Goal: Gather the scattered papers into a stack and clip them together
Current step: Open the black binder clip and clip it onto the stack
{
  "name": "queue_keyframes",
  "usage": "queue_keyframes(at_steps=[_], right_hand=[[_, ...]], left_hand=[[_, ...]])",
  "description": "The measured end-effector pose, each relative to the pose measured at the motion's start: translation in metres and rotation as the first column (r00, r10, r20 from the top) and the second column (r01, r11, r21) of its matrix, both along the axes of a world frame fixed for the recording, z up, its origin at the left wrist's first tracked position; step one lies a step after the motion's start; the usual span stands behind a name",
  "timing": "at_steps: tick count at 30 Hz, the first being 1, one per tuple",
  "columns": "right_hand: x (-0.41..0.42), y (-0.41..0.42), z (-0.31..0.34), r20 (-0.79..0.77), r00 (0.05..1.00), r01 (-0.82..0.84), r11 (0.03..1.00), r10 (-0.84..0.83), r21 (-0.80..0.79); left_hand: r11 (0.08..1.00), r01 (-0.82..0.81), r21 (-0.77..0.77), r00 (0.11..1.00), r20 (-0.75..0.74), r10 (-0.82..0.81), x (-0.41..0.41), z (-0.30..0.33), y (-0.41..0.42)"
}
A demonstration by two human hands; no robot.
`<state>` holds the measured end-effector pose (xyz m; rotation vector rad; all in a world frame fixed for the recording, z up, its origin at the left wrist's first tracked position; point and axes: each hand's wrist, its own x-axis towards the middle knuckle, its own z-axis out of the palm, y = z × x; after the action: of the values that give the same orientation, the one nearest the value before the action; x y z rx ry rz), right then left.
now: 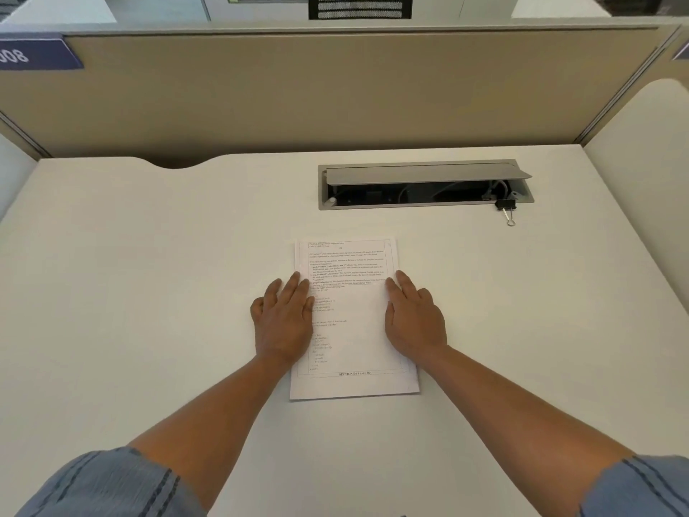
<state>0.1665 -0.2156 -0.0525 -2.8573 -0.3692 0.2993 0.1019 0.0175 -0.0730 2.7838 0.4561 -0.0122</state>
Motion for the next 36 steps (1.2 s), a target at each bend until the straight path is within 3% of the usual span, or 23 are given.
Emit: queue_keyframes(at_steps=[6, 12, 17, 19, 24, 30, 32, 36], right_hand=[[-0.003, -0.009, -0.015, 0.136, 0.989, -0.063, 0.998, 0.062, 0.0], [-0.004, -0.011, -0.014, 0.142, 0.988, -0.072, 0.997, 0.065, 0.041], [0.002, -0.024, -0.007, 0.052, 0.998, 0.013, 0.962, -0.028, 0.273], [0.007, -0.035, -0.006, 0.061, 0.997, 0.019, 0.944, -0.041, 0.33], [0.022, -0.066, -0.009, 0.054, 0.977, 0.167, 0.902, -0.205, 0.397], [0.053, -0.105, -0.01, 0.057, 0.915, 0.33, 0.822, -0.399, 0.463], [0.069, -0.12, -0.013, 0.063, 0.894, 0.365, 0.804, -0.443, 0.469], [0.103, -0.146, -0.014, 0.075, 0.855, 0.416, 0.766, -0.513, 0.49]], left_hand=[[0.998, 0.049, -0.04, 0.999, -0.017, -0.049, 0.001, -0.003, 0.006], [0.996, 0.041, -0.081, 0.999, -0.008, -0.041, 0.001, -0.002, 0.007], [0.975, -0.037, -0.22, 0.996, 0.07, 0.054, 0.006, 0.004, 0.011], [0.976, -0.06, -0.208, 0.993, 0.087, 0.079, 0.011, 0.01, 0.008], [0.974, 0.22, -0.059, 0.962, 0.179, -0.207, 0.039, 0.025, -0.04], [0.803, 0.59, -0.079, 0.807, 0.099, -0.583, 0.102, 0.027, -0.139], [0.749, 0.652, -0.113, 0.758, 0.086, -0.647, 0.125, 0.019, -0.168], [0.743, 0.647, -0.171, 0.761, 0.094, -0.641, 0.166, 0.006, -0.207]])
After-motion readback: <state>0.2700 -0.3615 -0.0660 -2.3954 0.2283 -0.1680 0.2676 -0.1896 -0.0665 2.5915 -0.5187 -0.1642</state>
